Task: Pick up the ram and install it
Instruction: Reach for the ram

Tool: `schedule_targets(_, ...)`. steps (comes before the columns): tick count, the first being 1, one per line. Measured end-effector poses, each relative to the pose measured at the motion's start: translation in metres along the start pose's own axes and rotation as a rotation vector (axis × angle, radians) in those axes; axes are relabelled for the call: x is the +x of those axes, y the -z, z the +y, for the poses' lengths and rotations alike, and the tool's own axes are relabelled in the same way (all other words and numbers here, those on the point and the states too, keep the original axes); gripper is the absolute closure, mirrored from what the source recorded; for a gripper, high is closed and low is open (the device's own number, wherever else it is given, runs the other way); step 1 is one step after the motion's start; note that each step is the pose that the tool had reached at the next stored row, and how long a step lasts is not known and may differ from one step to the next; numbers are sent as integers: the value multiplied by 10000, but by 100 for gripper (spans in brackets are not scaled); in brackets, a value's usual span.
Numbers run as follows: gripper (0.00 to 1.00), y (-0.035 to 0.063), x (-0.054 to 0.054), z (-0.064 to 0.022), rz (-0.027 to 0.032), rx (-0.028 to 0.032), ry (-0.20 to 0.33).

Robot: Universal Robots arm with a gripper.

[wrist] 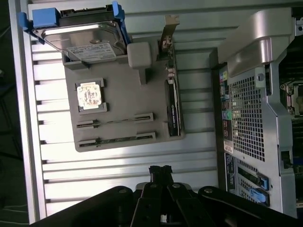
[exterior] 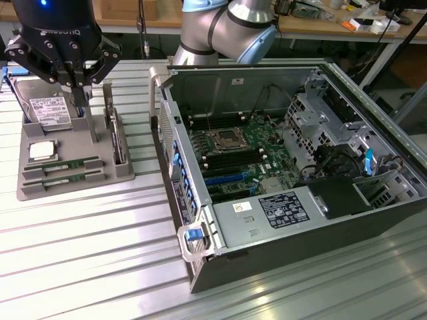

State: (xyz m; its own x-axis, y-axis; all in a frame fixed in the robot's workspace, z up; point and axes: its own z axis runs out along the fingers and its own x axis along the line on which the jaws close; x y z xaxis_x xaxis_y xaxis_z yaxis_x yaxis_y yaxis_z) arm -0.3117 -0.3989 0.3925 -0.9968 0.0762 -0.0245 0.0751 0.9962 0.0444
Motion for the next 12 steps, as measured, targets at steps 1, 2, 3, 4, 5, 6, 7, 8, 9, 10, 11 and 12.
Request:
schedule_targets(1,89,0,16,-1,0,0,0)
schedule_targets(2,89,0,29,-2,0,0,0)
schedule_targets(3,89,0,40,-3,0,0,0)
schedule_targets(4,89,0,60,-5,0,0,0)
schedule_targets(5,89,0,81,-6,0,0,0)
schedule_targets(6,89,0,110,-8,0,0,-1)
schedule_targets(7,89,0,138,-11,1,0,0)
schedule_targets(8,89,0,166,-13,0,0,0)
schedule_targets(9,89,0,185,-14,1,0,0)
schedule_targets(10,89,0,195,-15,0,0,0)
schedule_targets(11,89,1,238,-18,0,0,0)
schedule_targets(12,89,1,246,-19,0,0,0)
